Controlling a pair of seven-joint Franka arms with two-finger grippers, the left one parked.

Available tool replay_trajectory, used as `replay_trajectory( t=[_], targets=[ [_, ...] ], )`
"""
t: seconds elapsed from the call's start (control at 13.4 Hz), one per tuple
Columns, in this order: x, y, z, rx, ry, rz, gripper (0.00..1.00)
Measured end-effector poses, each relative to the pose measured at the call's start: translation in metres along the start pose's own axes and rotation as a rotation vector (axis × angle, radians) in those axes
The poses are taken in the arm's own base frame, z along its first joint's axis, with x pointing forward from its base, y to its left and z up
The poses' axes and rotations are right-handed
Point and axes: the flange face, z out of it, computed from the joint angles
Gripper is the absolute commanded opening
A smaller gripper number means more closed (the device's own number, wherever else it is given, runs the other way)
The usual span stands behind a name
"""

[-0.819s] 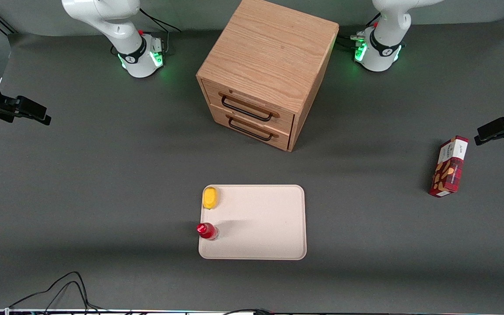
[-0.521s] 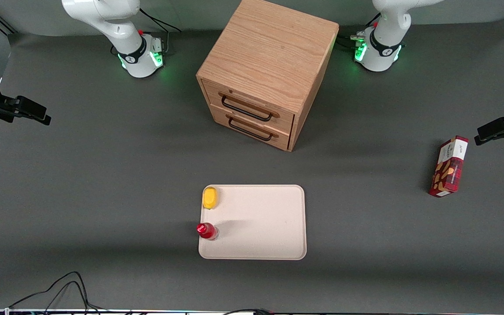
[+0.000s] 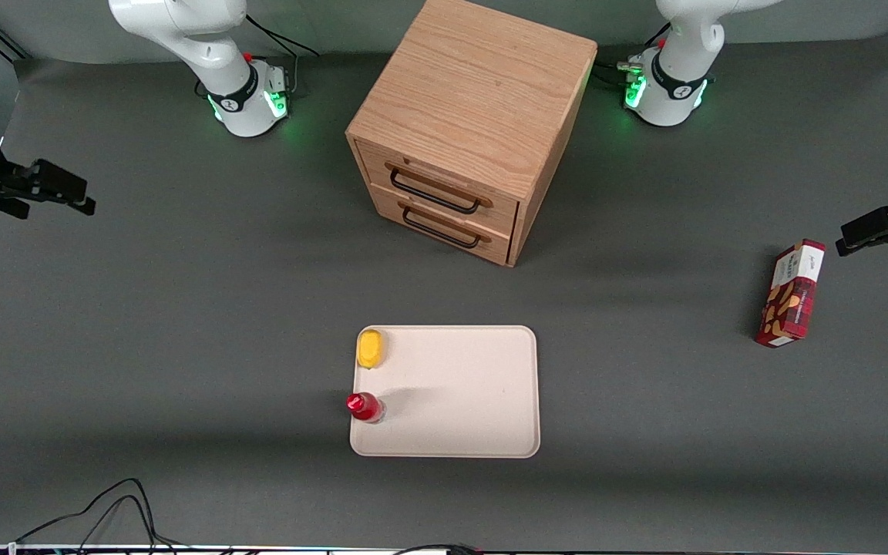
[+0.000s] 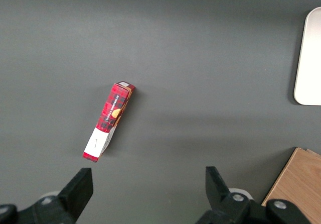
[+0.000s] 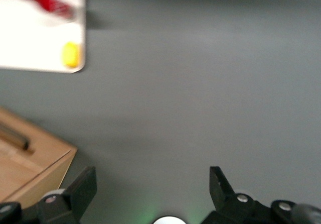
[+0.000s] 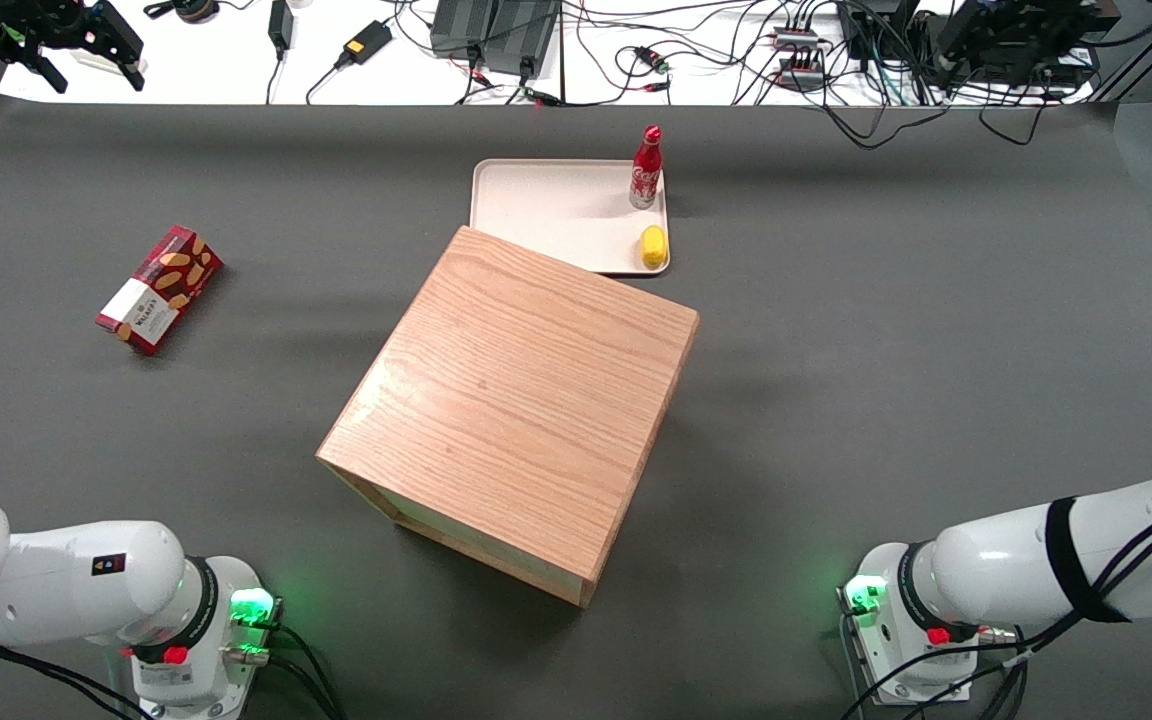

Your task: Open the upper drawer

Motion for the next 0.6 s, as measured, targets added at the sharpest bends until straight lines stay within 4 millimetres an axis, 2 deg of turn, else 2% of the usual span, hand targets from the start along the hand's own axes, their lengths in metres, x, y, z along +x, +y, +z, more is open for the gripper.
replay_trajectory(
  t=[0.22,0.45,0.6],
  targets=[
    [0.012,-0.027,0.009,0.113,0.003,-0.175,1.00],
    [0.034,-0.101,0.034,0.228,-0.035,-0.312,1.00],
    [0.046,-0.145,0.067,0.331,-0.095,-0.387,1.00]
  ],
)
